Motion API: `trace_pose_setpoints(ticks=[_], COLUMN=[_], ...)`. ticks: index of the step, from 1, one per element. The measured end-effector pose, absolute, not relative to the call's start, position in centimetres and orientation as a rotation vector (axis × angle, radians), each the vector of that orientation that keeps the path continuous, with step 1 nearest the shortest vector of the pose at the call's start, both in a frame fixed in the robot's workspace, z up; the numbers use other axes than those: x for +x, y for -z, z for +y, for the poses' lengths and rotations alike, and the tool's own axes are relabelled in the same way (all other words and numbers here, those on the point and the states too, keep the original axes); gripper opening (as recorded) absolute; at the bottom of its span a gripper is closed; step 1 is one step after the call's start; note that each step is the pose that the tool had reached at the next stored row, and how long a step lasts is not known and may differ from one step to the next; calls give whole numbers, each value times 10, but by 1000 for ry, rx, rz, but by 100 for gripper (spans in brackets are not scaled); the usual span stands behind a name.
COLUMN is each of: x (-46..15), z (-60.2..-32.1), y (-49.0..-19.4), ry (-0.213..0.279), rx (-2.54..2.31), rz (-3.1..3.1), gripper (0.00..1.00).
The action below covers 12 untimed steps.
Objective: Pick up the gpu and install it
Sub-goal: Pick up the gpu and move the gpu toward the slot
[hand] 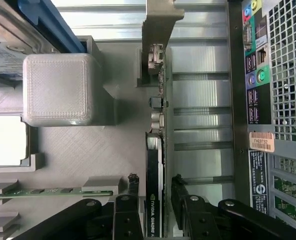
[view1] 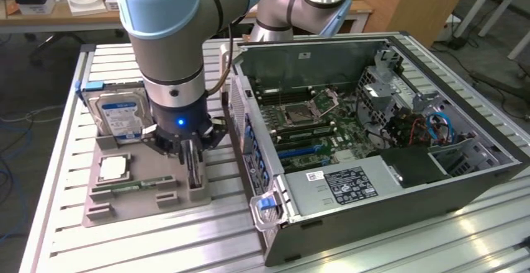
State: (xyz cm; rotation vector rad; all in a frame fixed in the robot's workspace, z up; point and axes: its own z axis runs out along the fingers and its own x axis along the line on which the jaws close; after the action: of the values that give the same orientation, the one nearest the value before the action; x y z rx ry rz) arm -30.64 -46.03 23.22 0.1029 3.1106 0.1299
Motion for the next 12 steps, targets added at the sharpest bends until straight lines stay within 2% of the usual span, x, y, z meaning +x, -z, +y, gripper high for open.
trace_pose_setpoints(ticks=[3,4,5,6,12], x=[-306,-306,-306,-306,-306], z=[-460,-460,-460,-460,-460], y=[-232,-232,-232,-232,-233], ry=[-130,-130,-130,-130,-124], rx=[103,103,103,103,103], rz=[3111,3111,3111,3111,3111], gripper=[41,46,46,53,53])
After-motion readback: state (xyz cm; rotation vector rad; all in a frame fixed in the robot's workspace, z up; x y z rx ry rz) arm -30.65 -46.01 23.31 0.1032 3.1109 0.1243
